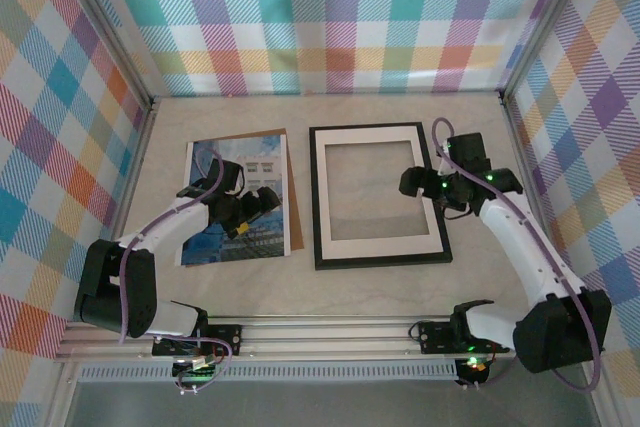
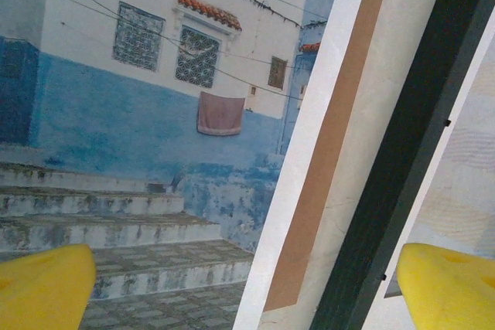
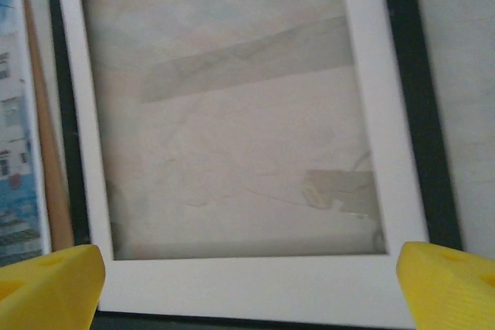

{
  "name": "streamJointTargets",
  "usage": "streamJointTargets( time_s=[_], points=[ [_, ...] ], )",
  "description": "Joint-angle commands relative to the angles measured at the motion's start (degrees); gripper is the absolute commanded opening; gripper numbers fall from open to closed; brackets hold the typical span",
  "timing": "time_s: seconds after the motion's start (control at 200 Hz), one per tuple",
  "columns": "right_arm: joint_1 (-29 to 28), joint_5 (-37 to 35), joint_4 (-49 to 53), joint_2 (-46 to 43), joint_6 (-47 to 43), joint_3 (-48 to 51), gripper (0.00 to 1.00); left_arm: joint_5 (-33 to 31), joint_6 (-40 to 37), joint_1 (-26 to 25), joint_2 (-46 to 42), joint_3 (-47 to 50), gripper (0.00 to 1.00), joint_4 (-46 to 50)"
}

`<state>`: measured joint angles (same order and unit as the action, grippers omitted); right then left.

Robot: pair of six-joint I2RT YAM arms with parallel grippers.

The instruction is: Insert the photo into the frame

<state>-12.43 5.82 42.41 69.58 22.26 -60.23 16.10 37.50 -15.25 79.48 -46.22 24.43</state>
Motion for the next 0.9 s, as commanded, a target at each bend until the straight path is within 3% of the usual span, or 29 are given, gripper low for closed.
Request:
streamJointTargets(
  time_s=[0.0, 0.145, 0.34, 0.55, 0.67, 0.895],
  points=[
    [-3.0, 4.03, -6.18, 3.85, 4.06, -0.75, 0.93, -1.37, -1.91, 0.54, -3.01, 0.8, 1.0, 3.12],
    [-7.22, 1.98, -11.17, 11.89, 6.71, -4.09, 0.74, -2.9, -1.57, 1.22, -5.51, 3.4, 1.0, 3.62],
    [-14.24, -1.18, -17.4, 27.91, 6.75, -17.09, 0.44, -2.41, 0.37, 2.06, -4.19, 4.16, 1.0, 1.47],
    [-17.93, -3.85, -22.62, 44.69, 8.09, -31.44, 0.32, -1.96, 0.83, 2.1, -1.83, 3.06, 1.0, -0.54],
    [-17.99, -1.97, -24.77, 52.66, 9.02, -38.96, 0.27, -1.1, 1.19, 2.15, -0.09, 2.59, 1.0, -2.28],
    [-17.98, 2.79, -25.22, 65.46, 10.15, -54.39, 0.25, -1.02, 0.53, 2.15, 0.72, 2.27, 1.0, -3.38]
  ],
)
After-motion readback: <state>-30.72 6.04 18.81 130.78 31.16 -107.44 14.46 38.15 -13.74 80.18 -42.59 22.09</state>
